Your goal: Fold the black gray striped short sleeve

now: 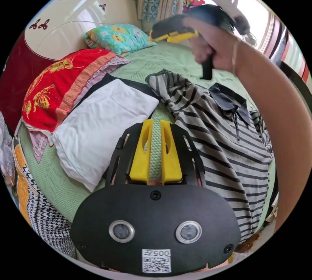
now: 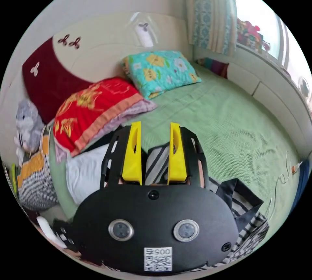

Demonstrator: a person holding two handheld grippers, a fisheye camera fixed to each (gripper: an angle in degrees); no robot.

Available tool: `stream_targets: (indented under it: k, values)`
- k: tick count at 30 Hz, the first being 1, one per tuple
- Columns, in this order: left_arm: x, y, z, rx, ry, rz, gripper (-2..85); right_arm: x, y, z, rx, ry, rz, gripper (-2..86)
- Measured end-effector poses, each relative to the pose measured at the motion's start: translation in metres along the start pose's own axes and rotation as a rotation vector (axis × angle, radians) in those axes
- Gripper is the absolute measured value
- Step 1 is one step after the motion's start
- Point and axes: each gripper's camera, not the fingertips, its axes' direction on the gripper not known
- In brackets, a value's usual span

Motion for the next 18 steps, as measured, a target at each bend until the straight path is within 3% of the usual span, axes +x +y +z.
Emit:
stream_targets:
  k: [4, 8, 11, 15, 18]
  values:
    - [-0.014, 0.003, -0.002, -0.019, 0.008, -0.037, 5.3, -0.014, 0.036, 0.042, -0.129, -0.002, 0.006, 12.8]
    - [-0.013, 0.006, -0.010, -0.008, -0.024, -0.016, 5.1, -0.011, 0.050, 0.090, -0.238, 0.150, 0.122, 7.9]
    - [-0.017, 0.006, -0.014, -0.003, -0.034, -0.025, 5.1, 0.002, 0.053, 0.072, -0.156, 0.075, 0.246, 0.9]
    - [-0.017, 0.006, -0.019, -0.002, -0.041, -0.033, 5.0, -0.016, 0.058, 0.025, 0.000, -0.029, 0.166, -1.0]
    - [-0.011, 0.008, -0.020, -0.007, -0.066, -0.019, 5.0, -0.045, 0.057, 0.021, 0.000, 0.004, 0.070, -0.9]
